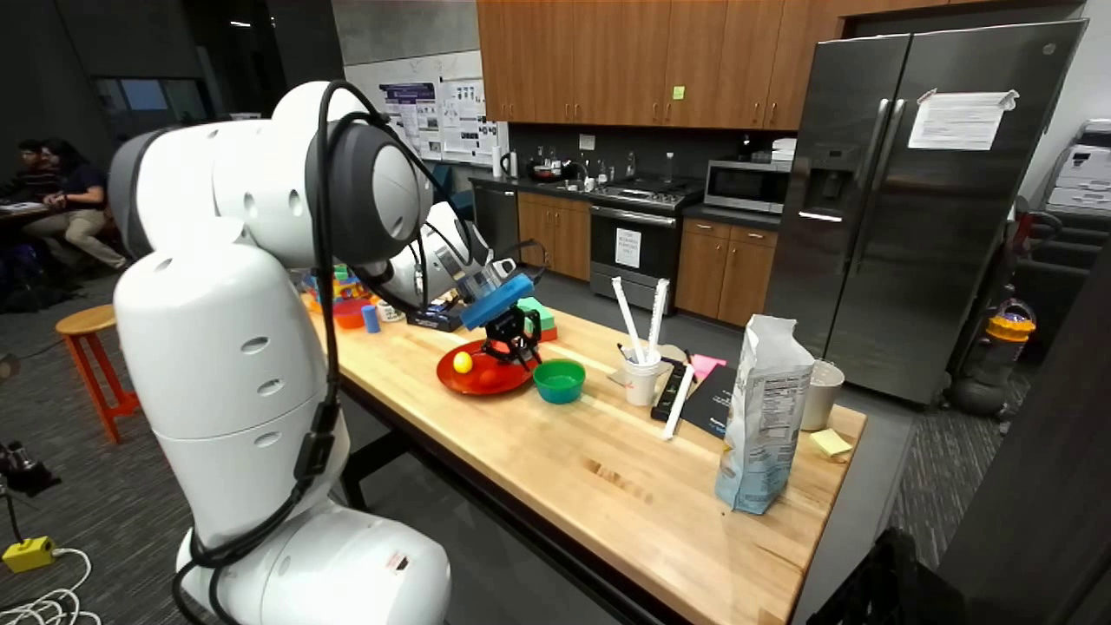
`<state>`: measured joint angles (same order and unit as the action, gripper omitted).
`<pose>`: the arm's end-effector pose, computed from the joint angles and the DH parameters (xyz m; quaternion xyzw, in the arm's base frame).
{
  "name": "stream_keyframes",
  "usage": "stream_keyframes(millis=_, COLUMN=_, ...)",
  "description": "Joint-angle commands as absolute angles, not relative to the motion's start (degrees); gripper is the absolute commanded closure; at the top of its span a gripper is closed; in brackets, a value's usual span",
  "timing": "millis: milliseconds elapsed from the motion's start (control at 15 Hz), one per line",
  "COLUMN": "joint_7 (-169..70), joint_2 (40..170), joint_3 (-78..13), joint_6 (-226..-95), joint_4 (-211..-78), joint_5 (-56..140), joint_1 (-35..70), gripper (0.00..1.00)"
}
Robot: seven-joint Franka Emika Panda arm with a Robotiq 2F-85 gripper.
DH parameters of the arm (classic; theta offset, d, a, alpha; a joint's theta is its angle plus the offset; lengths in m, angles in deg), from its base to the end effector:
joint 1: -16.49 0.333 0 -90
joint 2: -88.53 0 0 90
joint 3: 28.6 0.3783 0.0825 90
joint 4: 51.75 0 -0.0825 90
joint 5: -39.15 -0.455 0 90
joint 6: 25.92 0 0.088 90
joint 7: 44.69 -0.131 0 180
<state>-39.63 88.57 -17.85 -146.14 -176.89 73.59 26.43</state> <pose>0.5615 0.1704 0.3883 0.8947 0.3686 -0.0071 0.2524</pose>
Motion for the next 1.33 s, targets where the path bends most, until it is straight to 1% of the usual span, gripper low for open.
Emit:
stream_keyframes(millis=0, joint_7=-44.98, joint_2=88.55, joint_3=-17.7, joint_6=-146.24, joint_4=-176.21, joint_5=79.19, joint_1=26.85, gripper=0.94)
stream_keyframes(millis=600, joint_7=-44.96, joint_2=89.24, joint_3=-17.59, joint_6=-146.99, joint_4=-176.62, joint_5=78.76, joint_1=27.15, gripper=0.94)
stream_keyframes(millis=667, joint_7=-44.97, joint_2=89.47, joint_3=-17.6, joint_6=-147.06, joint_4=-176.62, joint_5=78.71, joint_1=27.18, gripper=0.75)
stream_keyframes(millis=1267, joint_7=-44.99, joint_2=89.72, joint_3=-17.61, joint_6=-147.06, joint_4=-176.62, joint_5=78.72, joint_1=27.19, gripper=0.75)
